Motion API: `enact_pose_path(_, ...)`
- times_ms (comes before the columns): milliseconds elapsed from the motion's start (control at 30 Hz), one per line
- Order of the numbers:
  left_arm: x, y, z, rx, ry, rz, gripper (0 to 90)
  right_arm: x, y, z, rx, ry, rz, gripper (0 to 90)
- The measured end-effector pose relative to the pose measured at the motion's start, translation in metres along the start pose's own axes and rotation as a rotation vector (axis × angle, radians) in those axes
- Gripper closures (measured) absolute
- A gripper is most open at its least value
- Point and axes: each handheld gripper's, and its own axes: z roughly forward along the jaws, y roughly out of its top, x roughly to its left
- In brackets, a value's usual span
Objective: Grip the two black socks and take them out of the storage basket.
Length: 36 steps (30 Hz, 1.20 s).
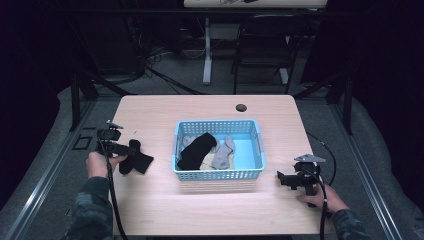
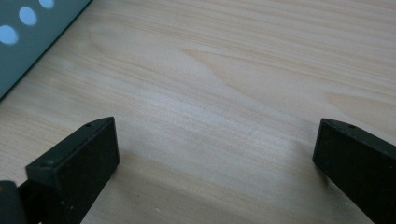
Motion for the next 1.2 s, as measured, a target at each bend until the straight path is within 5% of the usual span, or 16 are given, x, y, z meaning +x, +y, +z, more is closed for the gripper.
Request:
enact_pose_path(200, -0.01, 0.004, -0.02, -0.062, 0.014, 0.02, 20.5, 0.0, 0.0, 0.0, -0.001, 0.0, 0.0, 0.0)
enact_pose_path(467, -0.039, 0.014, -0.043, -0.121, -0.013, 0.117, 13.7, 0.0, 0.0, 0.0, -0.001, 0.0, -0.001, 0.0)
enact_pose_path(600, -0.057, 0.021, -0.05, -0.13, -0.017, 0.163, 1.8, 0.0, 0.0, 0.0, -0.001, 0.0, 0.0, 0.0)
enact_pose_path(1200, -0.127, 0.038, -0.047, -0.155, -0.065, 0.32, 0.4, 0.0, 0.0, 0.0, -0.001, 0.0, 0.0, 0.0)
